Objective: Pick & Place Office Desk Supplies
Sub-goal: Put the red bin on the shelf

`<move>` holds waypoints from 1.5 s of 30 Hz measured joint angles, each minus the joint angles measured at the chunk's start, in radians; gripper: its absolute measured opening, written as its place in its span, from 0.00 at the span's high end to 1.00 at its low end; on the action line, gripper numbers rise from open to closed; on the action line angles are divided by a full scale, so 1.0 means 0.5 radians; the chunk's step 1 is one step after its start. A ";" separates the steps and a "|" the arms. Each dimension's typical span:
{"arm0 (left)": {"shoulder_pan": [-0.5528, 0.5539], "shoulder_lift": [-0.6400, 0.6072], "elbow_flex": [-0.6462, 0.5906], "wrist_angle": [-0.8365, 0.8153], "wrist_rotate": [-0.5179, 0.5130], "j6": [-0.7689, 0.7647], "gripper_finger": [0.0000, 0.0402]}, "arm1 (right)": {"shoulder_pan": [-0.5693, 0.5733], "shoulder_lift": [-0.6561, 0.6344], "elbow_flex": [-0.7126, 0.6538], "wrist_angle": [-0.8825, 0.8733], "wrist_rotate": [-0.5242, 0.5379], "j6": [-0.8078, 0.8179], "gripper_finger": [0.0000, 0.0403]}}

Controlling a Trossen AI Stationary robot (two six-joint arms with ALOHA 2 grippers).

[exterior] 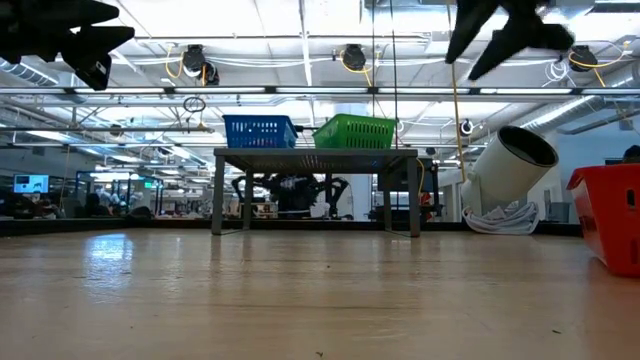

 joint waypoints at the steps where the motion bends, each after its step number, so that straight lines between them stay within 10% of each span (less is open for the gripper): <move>1: 0.000 0.000 0.001 0.001 0.001 -0.001 0.65 | 0.001 0.062 0.124 -0.170 0.053 0.066 0.57; 12: 0.000 0.000 0.001 -0.006 0.001 -0.001 0.65 | -0.032 0.871 1.279 -1.302 -0.046 0.580 0.57; 24: -0.001 0.000 0.001 -0.002 0.001 -0.001 0.65 | 0.203 0.987 1.264 -1.315 -0.458 1.462 0.57; 45: -0.001 0.000 0.001 0.001 0.000 -0.001 0.65 | 0.476 0.572 0.615 -1.305 -0.840 2.020 0.57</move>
